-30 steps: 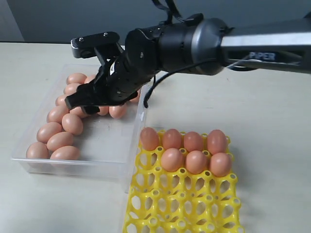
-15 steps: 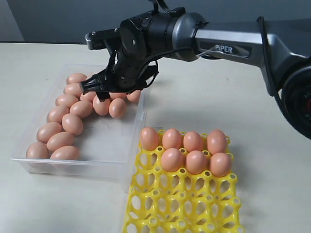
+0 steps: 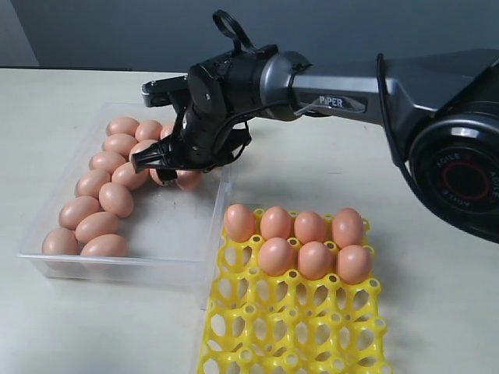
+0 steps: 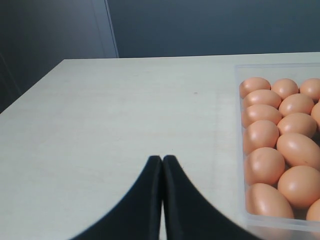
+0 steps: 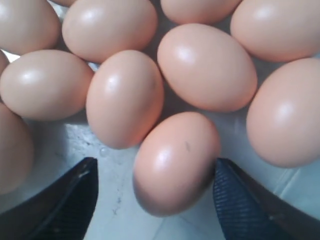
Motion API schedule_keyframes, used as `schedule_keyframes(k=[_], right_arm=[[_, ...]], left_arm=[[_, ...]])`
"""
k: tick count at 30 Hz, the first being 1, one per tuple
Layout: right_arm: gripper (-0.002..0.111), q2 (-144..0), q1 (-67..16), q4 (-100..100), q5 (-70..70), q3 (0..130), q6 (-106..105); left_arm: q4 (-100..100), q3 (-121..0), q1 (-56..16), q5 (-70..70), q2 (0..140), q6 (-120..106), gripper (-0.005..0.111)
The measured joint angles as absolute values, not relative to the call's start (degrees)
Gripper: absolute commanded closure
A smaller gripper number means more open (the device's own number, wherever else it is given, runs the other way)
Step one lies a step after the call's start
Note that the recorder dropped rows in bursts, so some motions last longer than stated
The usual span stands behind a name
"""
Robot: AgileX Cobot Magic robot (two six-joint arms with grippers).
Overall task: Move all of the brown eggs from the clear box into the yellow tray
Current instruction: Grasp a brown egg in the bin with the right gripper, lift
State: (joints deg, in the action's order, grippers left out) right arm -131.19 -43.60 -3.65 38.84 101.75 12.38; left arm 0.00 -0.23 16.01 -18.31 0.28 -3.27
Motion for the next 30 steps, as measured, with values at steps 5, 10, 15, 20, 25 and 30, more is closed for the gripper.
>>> schedule_keyframes(k=[5,10,15,20,25,30], right_arm=[[0.045,-131.90,-43.60,-3.65,38.13,101.84,12.38],[0.045,-132.15,-43.60,-3.65,38.25,102.18,12.52],[0.045,-132.60,-43.60,-3.65,38.25,102.44,12.41],[0.045,-132.63,-43.60,-3.53,38.38,102.67,12.28],[0.045,-132.63,-43.70,-2.23,39.73,102.72,12.28],[0.061,-132.63,-44.15,-0.45,41.18,102.81,12.06]], left_arm=[[0.00,-0.23,16.01,-18.31,0.28,-3.27,0.106],[0.00,-0.23,16.01,-18.31,0.28,-3.27,0.106],[0.00,-0.23,16.01,-18.31,0.28,-3.27,0.106],[0.00,-0.23,16.01,-18.31,0.28,-3.27,0.106],[0.00,-0.23,16.01,-18.31,0.28,-3.27,0.106],[0.00,-0.23,16.01,-18.31,0.28,-3.27,0.106]])
